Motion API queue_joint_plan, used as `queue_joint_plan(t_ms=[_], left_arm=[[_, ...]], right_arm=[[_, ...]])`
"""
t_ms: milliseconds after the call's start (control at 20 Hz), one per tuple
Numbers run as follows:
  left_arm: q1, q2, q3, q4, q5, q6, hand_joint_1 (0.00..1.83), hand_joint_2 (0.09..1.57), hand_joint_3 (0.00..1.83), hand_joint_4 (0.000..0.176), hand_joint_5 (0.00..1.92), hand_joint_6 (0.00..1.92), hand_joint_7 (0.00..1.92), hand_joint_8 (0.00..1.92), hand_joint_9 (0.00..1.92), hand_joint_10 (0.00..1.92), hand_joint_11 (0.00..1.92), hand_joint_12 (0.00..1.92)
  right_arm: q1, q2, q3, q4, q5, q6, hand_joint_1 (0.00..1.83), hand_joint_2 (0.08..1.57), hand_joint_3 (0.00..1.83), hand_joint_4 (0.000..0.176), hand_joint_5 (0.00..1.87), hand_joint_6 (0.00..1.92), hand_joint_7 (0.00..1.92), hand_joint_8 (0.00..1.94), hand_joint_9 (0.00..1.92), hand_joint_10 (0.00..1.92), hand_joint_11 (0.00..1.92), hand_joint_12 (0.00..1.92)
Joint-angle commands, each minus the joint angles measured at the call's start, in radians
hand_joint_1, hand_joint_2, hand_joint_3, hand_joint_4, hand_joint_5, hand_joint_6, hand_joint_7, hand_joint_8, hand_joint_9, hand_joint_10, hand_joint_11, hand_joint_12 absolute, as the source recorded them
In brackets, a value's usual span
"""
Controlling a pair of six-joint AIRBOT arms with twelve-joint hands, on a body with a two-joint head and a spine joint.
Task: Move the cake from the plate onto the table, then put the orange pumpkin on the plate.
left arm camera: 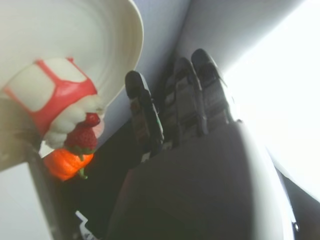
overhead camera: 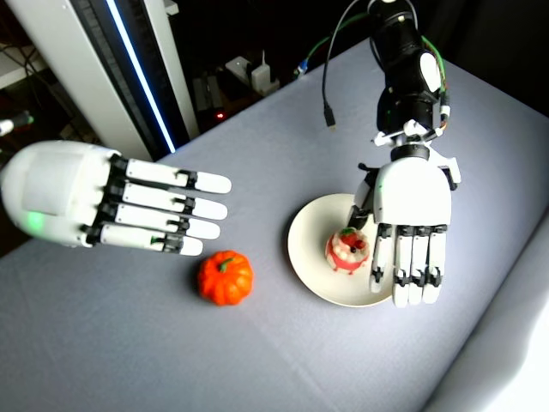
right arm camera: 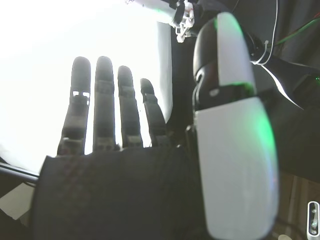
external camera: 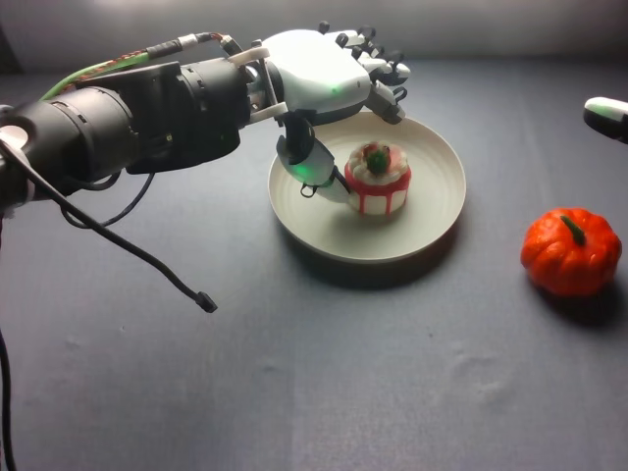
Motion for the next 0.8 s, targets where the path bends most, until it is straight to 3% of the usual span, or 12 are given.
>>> queue_joint_plan(t_ms=[0, 100, 200, 250, 300, 400, 450, 550, 600, 650, 700, 750], left_arm=[[0.001, 0.005, 0.007, -0.045, -0.057, 0.001, 0.9, 0.86, 0.0, 0.0, 0.57, 0.01, 0.19, 0.01, 0.3, 0.02, 0.0, 0.63], [0.006, 0.005, 0.007, -0.03, -0.05, 0.001, 0.87, 0.86, 0.0, 0.0, 0.56, 0.0, 0.17, 0.0, 0.3, 0.02, 0.0, 0.64], [0.01, 0.002, 0.01, -0.004, -0.045, 0.001, 0.87, 0.84, 0.0, 0.0, 0.54, 0.0, 0.18, 0.01, 0.3, 0.01, 0.0, 0.77], [0.01, 0.001, 0.01, 0.004, -0.043, 0.001, 0.84, 0.85, 0.0, 0.0, 0.48, 0.0, 0.16, 0.0, 0.26, 0.0, 0.0, 0.73], [0.017, 0.0, 0.01, 0.011, -0.042, 0.001, 0.81, 0.86, 0.0, 0.0, 0.48, 0.0, 0.21, 0.01, 0.26, 0.01, 0.0, 0.77], [0.029, -0.001, 0.014, 0.009, -0.041, 0.001, 0.83, 0.88, 0.0, 0.0, 0.44, 0.01, 0.17, 0.0, 0.21, 0.01, 0.0, 0.69], [0.039, -0.003, 0.016, 0.019, -0.038, 0.001, 0.8, 0.9, 0.01, 0.0, 0.46, 0.01, 0.16, 0.0, 0.22, 0.01, 0.0, 0.73], [0.057, 0.002, 0.015, 0.047, -0.033, 0.001, 0.79, 0.89, 0.0, 0.0, 0.49, 0.01, 0.14, 0.0, 0.25, 0.01, 0.0, 0.6], [0.069, 0.004, 0.022, 0.016, -0.035, 0.001, 0.8, 0.88, 0.0, 0.0, 0.5, 0.0, 0.13, 0.0, 0.25, 0.01, 0.0, 0.52], [0.077, 0.006, 0.027, -0.015, -0.042, 0.001, 0.81, 0.89, 0.0, 0.0, 0.51, 0.01, 0.15, 0.01, 0.27, 0.01, 0.0, 0.5], [0.082, 0.01, 0.028, -0.042, -0.042, 0.001, 0.82, 0.89, 0.0, 0.0, 0.53, 0.01, 0.19, 0.01, 0.31, 0.02, 0.0, 0.56], [0.085, 0.013, 0.029, -0.059, -0.042, 0.001, 0.85, 0.92, 0.0, 0.0, 0.61, 0.02, 0.33, 0.01, 0.44, 0.03, 0.0, 0.89]], right_arm=[[0.012, 0.002, 0.005, 0.01, 0.123, 0.009, 1.07, 1.03, 0.0, 0.022, 0.16, 0.0, 0.27, 0.0, 0.36, 0.01, 0.0, 1.18], [0.012, 0.002, 0.005, 0.009, 0.123, 0.01, 1.07, 1.05, 0.0, 0.02, 0.14, 0.0, 0.23, 0.0, 0.35, 0.0, 0.0, 1.22], [0.013, 0.002, 0.005, 0.009, 0.123, 0.011, 1.08, 1.05, 0.0, 0.0, 0.12, 0.0, 0.21, 0.0, 0.35, 0.0, 0.0, 1.22], [0.013, 0.002, 0.005, 0.009, 0.123, 0.011, 1.09, 1.05, 0.0, 0.009, 0.12, 0.0, 0.18, 0.0, 0.32, 0.0, 0.0, 1.2], [0.014, 0.002, 0.005, 0.009, 0.123, 0.011, 1.11, 1.05, 0.0, 0.03, 0.12, 0.0, 0.18, 0.0, 0.31, 0.0, 0.0, 1.14], [0.015, 0.002, 0.005, 0.008, 0.123, 0.012, 1.12, 1.05, 0.0, 0.038, 0.11, 0.0, 0.2, 0.0, 0.3, 0.0, 0.0, 1.13], [0.015, 0.002, 0.005, 0.008, 0.123, 0.013, 1.12, 1.05, 0.0, 0.03, 0.12, 0.0, 0.2, 0.0, 0.3, 0.0, 0.0, 1.13], [0.015, 0.001, 0.005, 0.008, 0.124, 0.014, 1.13, 1.04, 0.0, 0.04, 0.13, 0.0, 0.18, 0.0, 0.3, 0.0, 0.0, 1.1], [0.015, 0.0, 0.005, 0.008, 0.125, 0.014, 1.12, 1.04, 0.0, 0.049, 0.14, 0.01, 0.2, 0.01, 0.31, 0.0, 0.0, 1.09], [0.015, 0.0, 0.005, 0.008, 0.125, 0.017, 1.13, 1.04, 0.0, 0.045, 0.14, 0.01, 0.21, 0.01, 0.32, 0.01, 0.0, 1.09], [0.015, 0.0, 0.005, 0.008, 0.125, 0.018, 1.12, 1.04, 0.0, 0.045, 0.13, 0.0, 0.21, 0.01, 0.32, 0.01, 0.0, 1.09], [0.015, 0.0, 0.005, 0.008, 0.125, 0.018, 1.11, 1.04, 0.0, 0.043, 0.13, 0.0, 0.2, 0.0, 0.31, 0.01, 0.0, 1.09]])
